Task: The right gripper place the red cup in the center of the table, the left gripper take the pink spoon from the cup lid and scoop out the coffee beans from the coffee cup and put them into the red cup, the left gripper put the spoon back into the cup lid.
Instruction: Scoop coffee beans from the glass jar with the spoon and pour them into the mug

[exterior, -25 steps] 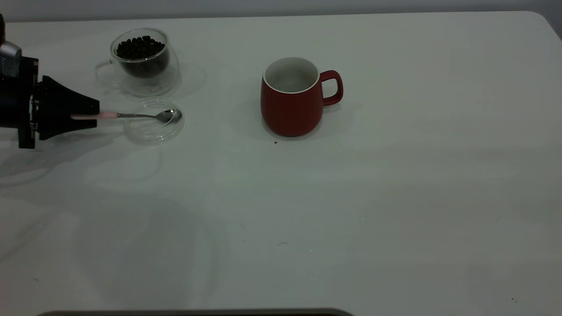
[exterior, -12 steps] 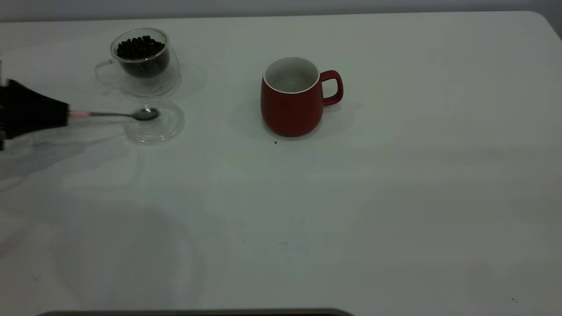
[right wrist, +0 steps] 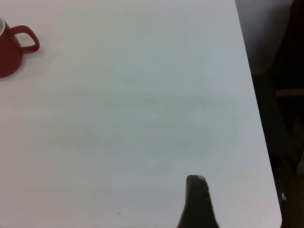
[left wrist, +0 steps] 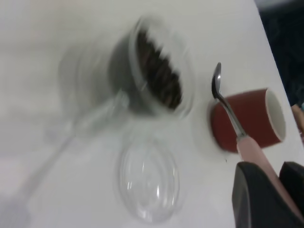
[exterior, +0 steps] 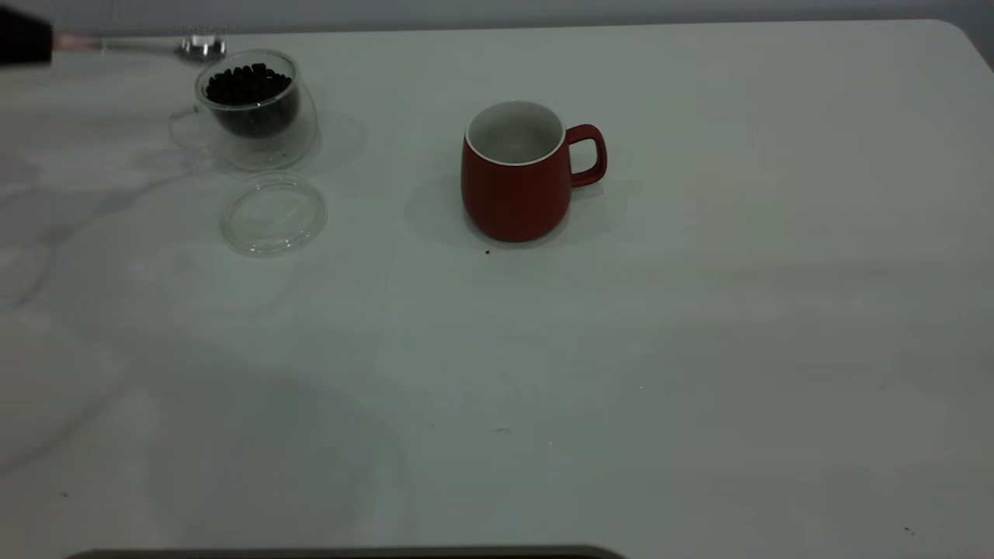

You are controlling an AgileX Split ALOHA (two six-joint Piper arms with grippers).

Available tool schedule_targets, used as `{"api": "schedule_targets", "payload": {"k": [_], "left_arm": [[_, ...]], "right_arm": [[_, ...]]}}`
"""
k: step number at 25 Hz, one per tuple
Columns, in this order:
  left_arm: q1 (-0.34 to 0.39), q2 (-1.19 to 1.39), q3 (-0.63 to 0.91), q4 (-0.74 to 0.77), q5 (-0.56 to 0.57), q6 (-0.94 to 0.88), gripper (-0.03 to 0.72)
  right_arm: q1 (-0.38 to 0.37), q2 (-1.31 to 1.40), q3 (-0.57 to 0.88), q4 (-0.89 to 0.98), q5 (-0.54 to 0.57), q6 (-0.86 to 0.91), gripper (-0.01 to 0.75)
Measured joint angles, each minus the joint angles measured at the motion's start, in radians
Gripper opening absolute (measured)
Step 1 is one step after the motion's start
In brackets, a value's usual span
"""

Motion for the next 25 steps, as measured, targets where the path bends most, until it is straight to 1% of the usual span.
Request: {"api": "schedule_targets", "payload": {"k": [2, 7, 11, 15, 20, 25], "left_arm": [[-0.024, -0.001, -0.031, 0.008, -0.024, 0.001, 0.123], [-0.079, 0.003, -0.040, 0.031, -0.142, 0.014, 0.123], [-0.091, 0.023, -0.040, 0.031, -0.188, 0.041, 0.123], [-0.091, 0.051, -0.040, 0.012, -0.209, 0.057, 0.123], [-0.091, 0.096, -0.040, -0.025, -0.200, 0.057, 0.123], [-0.091, 0.116, -0.040, -0.051, -0.180, -0.004, 0.123]], "right_arm": [[0.000, 0.000, 0.000, 0.000, 0.000, 0.000, 0.591], [0.000, 0.000, 0.000, 0.000, 0.000, 0.000, 0.591], [0.000, 0.000, 0.000, 0.000, 0.000, 0.000, 0.591], [0.000, 0.000, 0.000, 0.000, 0.000, 0.000, 0.591], [0.000, 0.000, 0.000, 0.000, 0.000, 0.000, 0.591], [0.000, 0.000, 0.000, 0.000, 0.000, 0.000, 0.591]]}}
